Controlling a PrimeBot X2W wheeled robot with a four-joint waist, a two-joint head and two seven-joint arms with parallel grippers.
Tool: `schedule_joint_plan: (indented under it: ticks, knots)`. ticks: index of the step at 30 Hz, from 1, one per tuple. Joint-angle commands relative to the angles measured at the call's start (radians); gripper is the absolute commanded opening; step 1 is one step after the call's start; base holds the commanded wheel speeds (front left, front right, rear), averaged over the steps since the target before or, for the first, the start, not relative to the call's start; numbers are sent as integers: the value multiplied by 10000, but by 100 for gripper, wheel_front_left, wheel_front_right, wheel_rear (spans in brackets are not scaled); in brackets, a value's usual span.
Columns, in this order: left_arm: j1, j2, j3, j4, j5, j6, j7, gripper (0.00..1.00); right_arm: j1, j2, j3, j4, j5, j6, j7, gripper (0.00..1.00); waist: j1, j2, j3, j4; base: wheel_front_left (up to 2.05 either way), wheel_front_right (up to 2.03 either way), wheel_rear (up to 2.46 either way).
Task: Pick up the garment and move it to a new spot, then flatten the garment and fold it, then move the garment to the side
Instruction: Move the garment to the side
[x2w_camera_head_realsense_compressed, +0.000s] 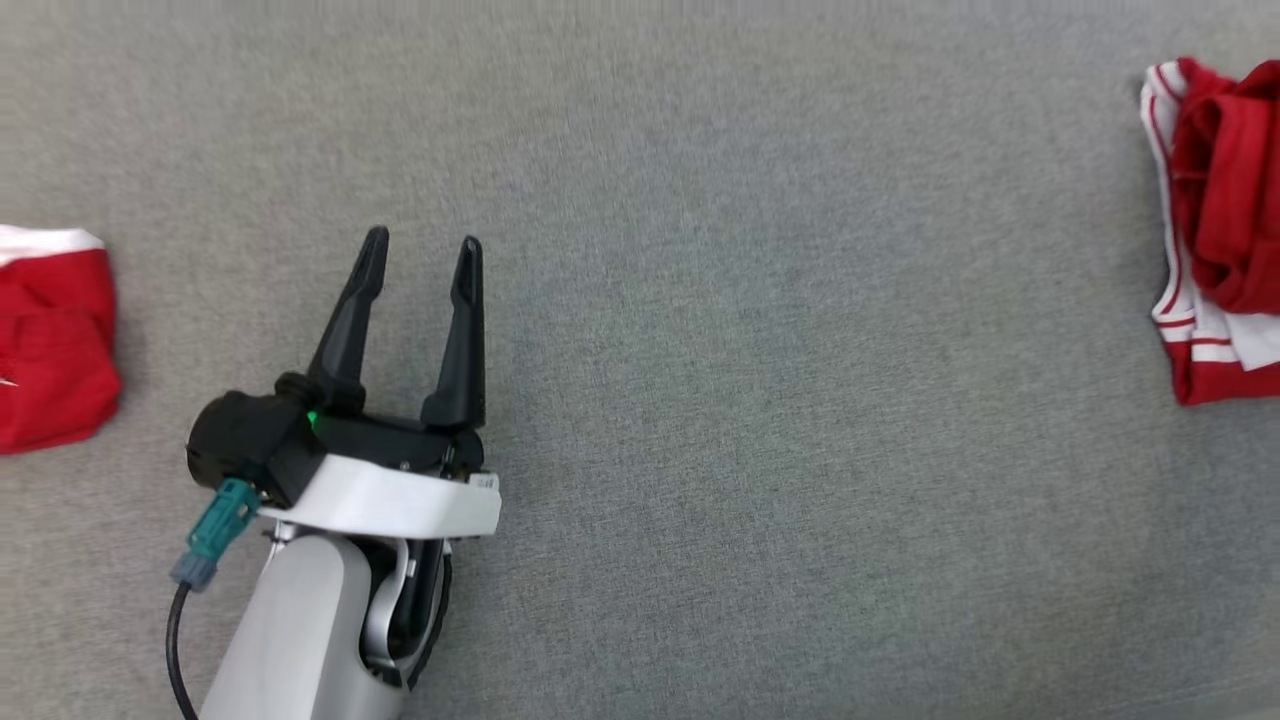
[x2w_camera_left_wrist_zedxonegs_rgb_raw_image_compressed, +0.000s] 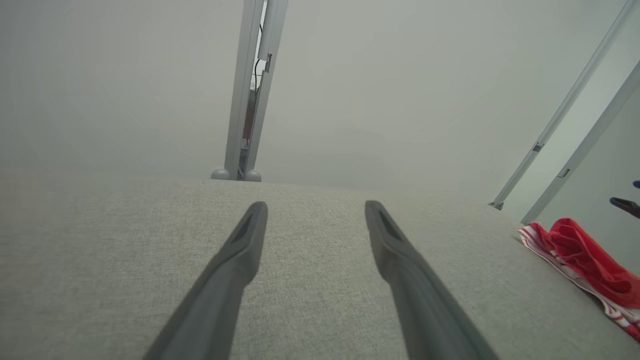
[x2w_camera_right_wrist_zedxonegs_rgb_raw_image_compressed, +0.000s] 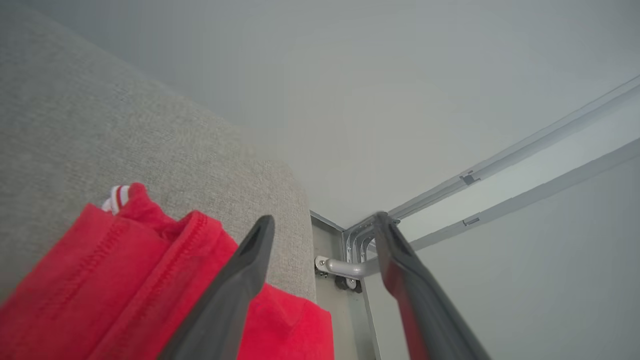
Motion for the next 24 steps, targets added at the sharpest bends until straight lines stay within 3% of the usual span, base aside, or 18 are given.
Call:
schedule_joint_plan:
  ticks: [1,5,14,19,24]
  knots:
    - [241,41,6,28,-95,62,8,100,243,115,303,-296,-172,-3,-204,100,0,0,-661,79,0,0,0]
    - [518,39,27,1,-259,150,9,100,598,483,910,-967,71,-5,-510,100,0,0,-1484,168,0,0,0]
    - [1365,41,254,-107,-529,475,9,100,2337,1511,1732,-3400,2005,-3,-785,100,0,0,-2990,428,0,0,0]
    - [2023,35,535,-82,-1035,677,9,100,4190,2260,1319,-5412,3060,-3,-771,100,0,0,-3684,592,0,0,0]
    - [2534,38,701,61,-747,724,9,100,5549,3111,981,-6497,3435,-3,-772,100,0,0,-4054,648,0,0,0]
